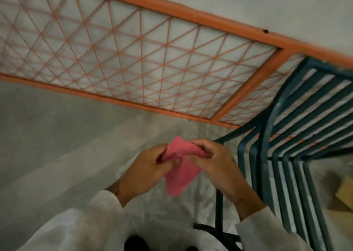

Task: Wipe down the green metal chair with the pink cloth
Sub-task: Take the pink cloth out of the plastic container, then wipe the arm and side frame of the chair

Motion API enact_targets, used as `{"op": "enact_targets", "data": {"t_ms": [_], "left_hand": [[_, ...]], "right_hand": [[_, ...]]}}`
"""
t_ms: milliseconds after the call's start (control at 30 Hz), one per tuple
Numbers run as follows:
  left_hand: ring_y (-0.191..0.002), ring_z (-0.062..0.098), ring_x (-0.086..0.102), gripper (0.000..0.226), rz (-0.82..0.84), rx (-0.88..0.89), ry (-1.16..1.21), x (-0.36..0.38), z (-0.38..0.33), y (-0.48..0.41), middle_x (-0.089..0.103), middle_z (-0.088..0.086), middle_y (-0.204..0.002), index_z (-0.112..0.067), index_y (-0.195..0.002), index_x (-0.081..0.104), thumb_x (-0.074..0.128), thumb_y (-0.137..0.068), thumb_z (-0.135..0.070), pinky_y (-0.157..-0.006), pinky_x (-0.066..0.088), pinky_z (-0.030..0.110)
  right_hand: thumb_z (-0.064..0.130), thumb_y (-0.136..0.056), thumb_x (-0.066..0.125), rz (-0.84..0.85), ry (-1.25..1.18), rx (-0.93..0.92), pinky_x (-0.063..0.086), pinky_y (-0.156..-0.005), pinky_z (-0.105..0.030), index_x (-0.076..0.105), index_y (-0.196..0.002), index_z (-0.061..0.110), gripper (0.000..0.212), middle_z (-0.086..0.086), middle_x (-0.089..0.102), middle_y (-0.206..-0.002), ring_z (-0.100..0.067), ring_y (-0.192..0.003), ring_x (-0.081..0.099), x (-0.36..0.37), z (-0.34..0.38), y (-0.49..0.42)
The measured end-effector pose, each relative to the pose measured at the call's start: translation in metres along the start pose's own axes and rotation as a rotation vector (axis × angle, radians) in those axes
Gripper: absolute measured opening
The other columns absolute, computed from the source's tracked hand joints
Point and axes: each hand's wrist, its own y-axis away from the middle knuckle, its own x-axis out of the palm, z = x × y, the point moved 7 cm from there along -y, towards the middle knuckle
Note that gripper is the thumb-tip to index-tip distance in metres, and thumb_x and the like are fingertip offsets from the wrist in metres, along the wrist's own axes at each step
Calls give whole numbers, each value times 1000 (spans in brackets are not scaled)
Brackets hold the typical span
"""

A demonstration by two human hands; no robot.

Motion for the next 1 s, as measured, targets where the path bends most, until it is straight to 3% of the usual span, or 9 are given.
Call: {"op": "enact_targets", "data": {"t_ms": [100, 233, 400, 567, 633, 733, 800, 867, 1000], "left_hand": [[-84, 13, 68, 12, -45, 23, -33, 26, -28, -1, 71, -3, -92, -25, -98, 69, 71, -87, -28, -79, 56, 38], [-80, 5, 69, 20, 7, 44, 23, 73, -61, -5, 72, -12, -90, -33, -104, 65, 71, -87, -25, -70, 54, 20], [-93, 8, 70, 26, 111, -17, 29, 137, -84, -17, 74, -9, -100, -31, -112, 68, 70, -87, -24, -85, 58, 35], [-85, 5, 70, 20, 38, -69, 1, 209, -102, -18, 74, -8, -94, -25, -108, 70, 69, -88, -25, -78, 57, 24], [-77, 1, 67, 11, -39, -120, -1, 235, -105, -15, 73, -8, -87, -25, -99, 70, 69, -88, -23, -69, 52, 15], [-73, 0, 66, 6, -147, -170, -30, 268, -105, -8, 71, -10, -82, -26, -93, 69, 70, -88, -25, -64, 50, 11], [-77, 6, 67, 11, -112, -208, -67, 293, -103, -4, 72, -6, -83, -24, -92, 70, 66, -89, -34, -68, 53, 16], [-84, 15, 70, 31, -17, -310, 35, 320, -100, 1, 75, -3, -87, -24, -92, 72, 54, -90, -49, -76, 55, 23], [-91, 11, 73, 43, 98, -511, 303, 355, -98, 11, 78, -5, -92, -29, -94, 73, 35, -98, -49, -82, 56, 26]], "right_hand": [[9, -85, 74, -158, -36, 18, 55, -81, -25, 69, -104, 32, 30, 13, 73, -98, -4, -93, 68, -41, 0, 22], [-3, -82, 73, -235, -187, 25, 56, -80, -25, 66, -108, 22, 36, 5, 74, -99, -9, -94, 69, -89, -9, 50], [-3, -80, 75, -327, -372, 59, 56, -75, -28, 53, -116, 23, 50, -9, 73, -95, -20, -89, 71, -139, -41, 80], [-6, -80, 74, -514, -481, 25, 57, -77, -25, 44, -108, 18, 48, -4, 63, -110, -13, -94, 70, -195, -80, 117], [-2, -83, 73, -487, -527, 73, 59, -77, -30, 43, -108, 19, 44, 6, 65, -106, -14, -94, 70, -205, -103, 131], [26, -82, 78, -344, -455, 219, 60, -81, -41, 52, -108, 32, 38, 18, 67, -103, -14, -95, 70, -212, -141, 148], [39, -77, 80, -243, -419, 288, 60, -83, -39, 55, -108, 43, 40, 15, 64, -113, -14, -102, 67, -214, -160, 158], [40, -75, 82, -171, -410, 327, 60, -80, -33, 54, -112, 44, 46, 12, 62, -117, -13, -103, 65, -220, -174, 167], [34, -76, 82, -196, -281, 295, 57, -83, -27, 51, -114, 44, 50, 21, 61, -112, -4, -100, 63, -236, -189, 170]]}}
